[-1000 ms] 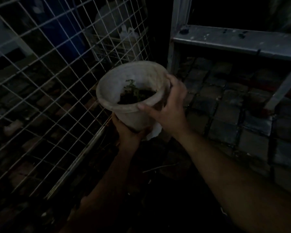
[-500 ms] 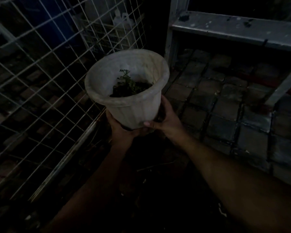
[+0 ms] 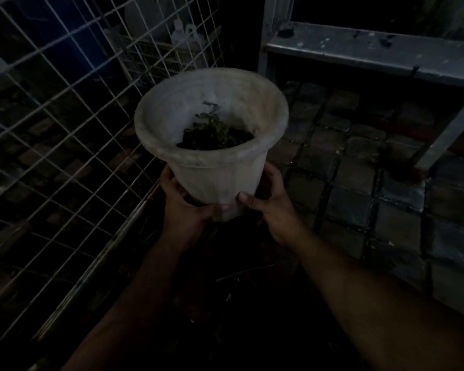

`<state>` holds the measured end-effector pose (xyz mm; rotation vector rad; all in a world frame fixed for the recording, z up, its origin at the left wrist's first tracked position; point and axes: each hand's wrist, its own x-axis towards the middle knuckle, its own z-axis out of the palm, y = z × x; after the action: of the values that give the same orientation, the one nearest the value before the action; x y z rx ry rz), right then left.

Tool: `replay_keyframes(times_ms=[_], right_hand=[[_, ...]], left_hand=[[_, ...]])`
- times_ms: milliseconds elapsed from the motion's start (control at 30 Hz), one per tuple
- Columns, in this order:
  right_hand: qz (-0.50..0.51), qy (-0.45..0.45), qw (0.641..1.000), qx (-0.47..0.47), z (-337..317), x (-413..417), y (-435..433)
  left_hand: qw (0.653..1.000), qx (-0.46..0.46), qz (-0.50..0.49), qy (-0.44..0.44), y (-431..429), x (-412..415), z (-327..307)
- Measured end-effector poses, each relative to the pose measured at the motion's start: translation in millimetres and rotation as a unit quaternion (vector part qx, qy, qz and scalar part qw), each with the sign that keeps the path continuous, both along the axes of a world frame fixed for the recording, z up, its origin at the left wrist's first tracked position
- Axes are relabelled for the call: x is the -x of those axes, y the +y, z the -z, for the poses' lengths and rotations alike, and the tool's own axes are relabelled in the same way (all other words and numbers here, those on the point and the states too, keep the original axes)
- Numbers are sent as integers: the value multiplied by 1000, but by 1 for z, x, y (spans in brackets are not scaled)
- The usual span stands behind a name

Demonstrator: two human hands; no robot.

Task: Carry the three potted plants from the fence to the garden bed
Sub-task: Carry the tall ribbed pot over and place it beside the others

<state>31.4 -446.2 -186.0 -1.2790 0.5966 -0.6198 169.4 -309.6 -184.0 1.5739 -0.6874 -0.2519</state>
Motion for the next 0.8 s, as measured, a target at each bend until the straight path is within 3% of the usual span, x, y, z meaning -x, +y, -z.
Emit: replay_keyframes(times_ms=[100,333,633,800], right_hand=[[39,-56,998,-13,-39,-7,3],[57,-107,991,51,-230,-16,10],[37,-99,992,73,-571,30,8],[57,-91,988,111,-783,66,50]], left_hand=[[999,29,39,2,-10,-4,-43],[997,67,26,14,-8,1,-239],[995,90,19,34,0,47,-569],[989,129,59,30,33,67,-777]])
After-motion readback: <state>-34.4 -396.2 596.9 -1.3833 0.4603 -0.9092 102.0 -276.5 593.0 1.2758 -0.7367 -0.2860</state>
